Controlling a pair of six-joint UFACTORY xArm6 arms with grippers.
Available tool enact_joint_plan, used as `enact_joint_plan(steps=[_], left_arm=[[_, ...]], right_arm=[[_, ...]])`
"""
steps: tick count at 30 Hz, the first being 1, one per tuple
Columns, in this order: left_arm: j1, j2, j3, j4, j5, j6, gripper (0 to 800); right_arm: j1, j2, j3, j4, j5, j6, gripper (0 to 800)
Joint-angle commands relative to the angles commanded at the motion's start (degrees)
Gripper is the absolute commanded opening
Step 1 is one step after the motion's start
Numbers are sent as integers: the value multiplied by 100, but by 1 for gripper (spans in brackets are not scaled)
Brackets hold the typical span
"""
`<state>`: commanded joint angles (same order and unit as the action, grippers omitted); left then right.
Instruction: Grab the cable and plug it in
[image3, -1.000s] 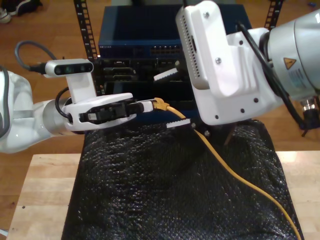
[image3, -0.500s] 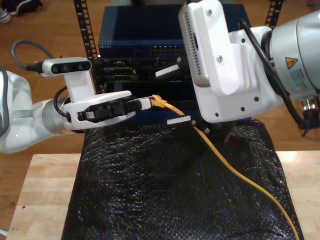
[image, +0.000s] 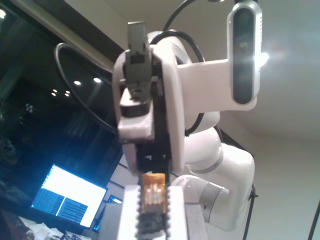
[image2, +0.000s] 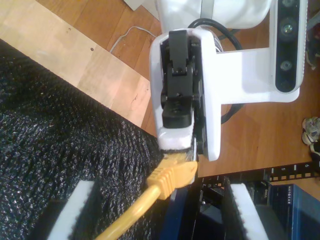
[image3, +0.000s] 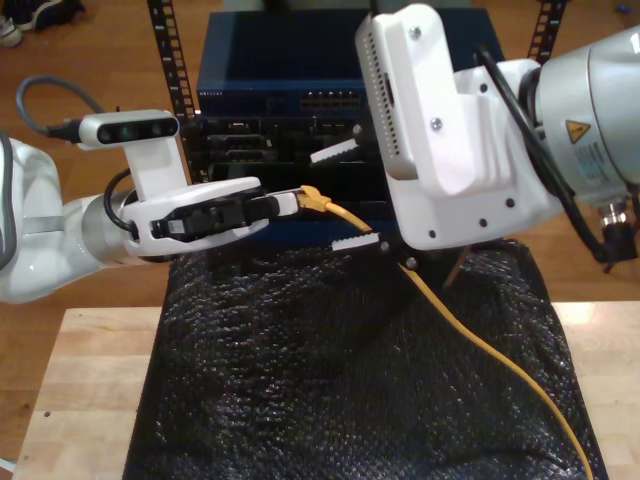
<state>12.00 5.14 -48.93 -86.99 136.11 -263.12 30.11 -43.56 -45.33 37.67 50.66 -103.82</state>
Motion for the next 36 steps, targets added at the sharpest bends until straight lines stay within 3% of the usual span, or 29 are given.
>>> enact_joint_plan(steps=[36], left_arm=[[-26, 0, -18, 35, -26, -9, 34]], right_arm=[[-132, -62, -334, 26, 0, 44, 545]])
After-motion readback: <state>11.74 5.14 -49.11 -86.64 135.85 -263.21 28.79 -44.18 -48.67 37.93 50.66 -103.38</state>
